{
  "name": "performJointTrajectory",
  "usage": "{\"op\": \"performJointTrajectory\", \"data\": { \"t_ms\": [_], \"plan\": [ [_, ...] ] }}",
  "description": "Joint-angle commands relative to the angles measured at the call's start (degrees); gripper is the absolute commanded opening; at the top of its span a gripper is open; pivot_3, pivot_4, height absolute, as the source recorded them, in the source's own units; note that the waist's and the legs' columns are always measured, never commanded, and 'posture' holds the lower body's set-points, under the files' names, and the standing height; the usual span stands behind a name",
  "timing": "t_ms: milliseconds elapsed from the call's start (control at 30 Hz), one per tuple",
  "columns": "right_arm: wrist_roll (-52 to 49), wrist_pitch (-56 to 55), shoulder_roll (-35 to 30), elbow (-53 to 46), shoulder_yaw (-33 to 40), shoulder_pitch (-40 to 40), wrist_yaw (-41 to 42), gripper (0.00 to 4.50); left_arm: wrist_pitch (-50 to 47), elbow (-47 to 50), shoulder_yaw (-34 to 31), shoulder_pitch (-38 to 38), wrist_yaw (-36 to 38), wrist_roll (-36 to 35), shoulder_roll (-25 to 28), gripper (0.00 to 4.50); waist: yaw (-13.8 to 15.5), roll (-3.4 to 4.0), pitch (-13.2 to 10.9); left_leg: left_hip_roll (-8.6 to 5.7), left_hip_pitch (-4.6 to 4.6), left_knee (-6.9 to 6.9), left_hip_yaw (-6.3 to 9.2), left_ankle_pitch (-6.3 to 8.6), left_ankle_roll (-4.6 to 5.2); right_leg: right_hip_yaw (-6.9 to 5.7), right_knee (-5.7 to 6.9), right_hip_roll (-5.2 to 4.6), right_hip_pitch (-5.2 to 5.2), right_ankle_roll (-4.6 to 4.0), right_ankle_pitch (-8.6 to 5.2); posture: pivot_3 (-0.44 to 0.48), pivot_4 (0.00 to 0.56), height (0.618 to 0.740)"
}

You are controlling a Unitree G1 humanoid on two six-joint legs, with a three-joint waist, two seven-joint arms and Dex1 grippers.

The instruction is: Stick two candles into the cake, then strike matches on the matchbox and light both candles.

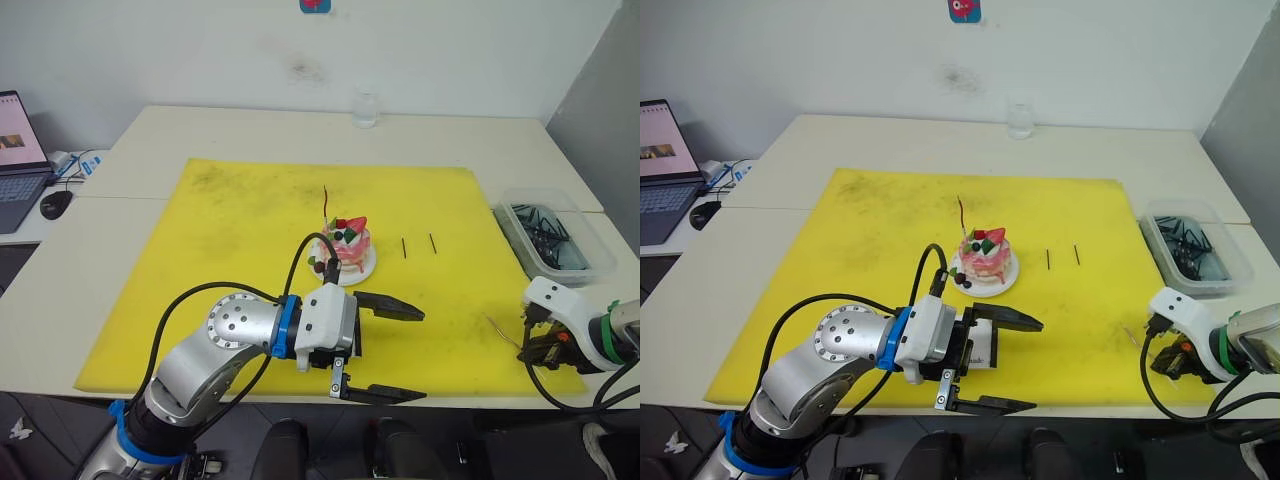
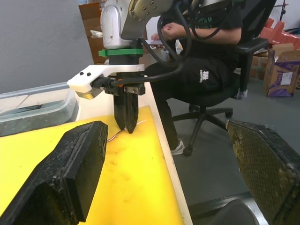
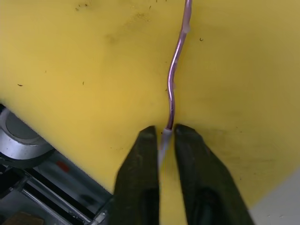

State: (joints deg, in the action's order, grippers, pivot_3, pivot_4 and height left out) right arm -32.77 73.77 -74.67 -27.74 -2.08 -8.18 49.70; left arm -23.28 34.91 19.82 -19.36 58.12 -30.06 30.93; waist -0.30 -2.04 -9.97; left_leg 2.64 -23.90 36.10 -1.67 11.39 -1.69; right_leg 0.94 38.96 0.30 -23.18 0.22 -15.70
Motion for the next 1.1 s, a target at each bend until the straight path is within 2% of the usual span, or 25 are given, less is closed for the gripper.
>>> {"op": "performJointTrajectory", "data": {
  "t_ms": [33,233,467,567,767,967,1100],
  "plan": [
    [-0.44,0.93,0.5,-0.9,-0.49,-1.38,-0.2,0.03,0.97,0.63,-0.37,-0.85,-0.18,0.34,-0.55,4.5,-0.01,0.0,0.0,0.0,0.0,0.0,0.0,0.0,0.0,0.01,0.0,0.01,0.0,0.0,0.0,0.0,0.15,0.74],
    [-1.22,1.97,0.21,-0.67,1.72,-2.68,0.46,0.03,0.68,0.65,-0.84,-0.71,-0.76,1.03,-0.42,4.5,-0.02,0.0,0.0,0.0,0.01,0.0,0.0,0.0,0.0,0.0,0.0,0.03,0.0,0.0,0.0,0.0,0.15,0.74],
    [-6.41,6.2,-0.86,-0.6,10.39,-9.55,2.7,0.03,-2.67,2.15,-7.17,3.5,-4.3,-1.45,2.21,4.5,-0.19,0.03,0.01,0.03,0.02,-0.01,0.01,0.0,0.0,0.01,0.02,0.06,-0.02,-0.01,0.01,0.0,0.15,0.74],
    [-10.01,9.5,2.13,-1.63,13.46,-13.53,1.81,0.03,-5.15,3.04,-10.74,5.47,-6.98,-3.25,3.04,4.5,-0.1,0.02,0.0,0.07,0.0,-0.01,0.01,0.0,0.0,-0.03,0.01,0.06,-0.01,-0.01,0.01,0.0,0.15,0.74],
    [-15.83,11.99,21.5,-2.2,18.84,-23.95,-5.85,0.03,-7.29,4.34,-17.92,10.49,-11.61,-4.32,5.19,4.5,-0.72,-0.05,-0.03,0.07,0.02,0.01,0.03,0.0,0.0,0.03,0.03,0.06,-0.01,0.02,0.04,0.0,0.15,0.74],
    [-13.39,-7.4,42.62,-2.31,19.58,-23.81,-14.69,0.03,-7.2,5.83,-23.12,15.43,-15.35,-4.0,6.18,4.5,-0.81,-0.04,-0.05,0.08,-0.04,-0.02,0.06,0.0,0.0,0.03,0.01,0.07,-0.03,0.02,0.04,0.0,0.15,0.74],
    [-9.5,-19.75,48.99,-0.36,15.82,-22.5,-14.47,0.03,-7.36,6.31,-24.74,16.6,-16.87,-4.46,6.23,4.5,-0.73,-0.04,-0.04,0.1,-0.07,-0.02,0.04,0.0,0.0,0.03,0.0,0.0,-0.04,0.03,0.04,0.0,0.15,0.74]
  ]
}}
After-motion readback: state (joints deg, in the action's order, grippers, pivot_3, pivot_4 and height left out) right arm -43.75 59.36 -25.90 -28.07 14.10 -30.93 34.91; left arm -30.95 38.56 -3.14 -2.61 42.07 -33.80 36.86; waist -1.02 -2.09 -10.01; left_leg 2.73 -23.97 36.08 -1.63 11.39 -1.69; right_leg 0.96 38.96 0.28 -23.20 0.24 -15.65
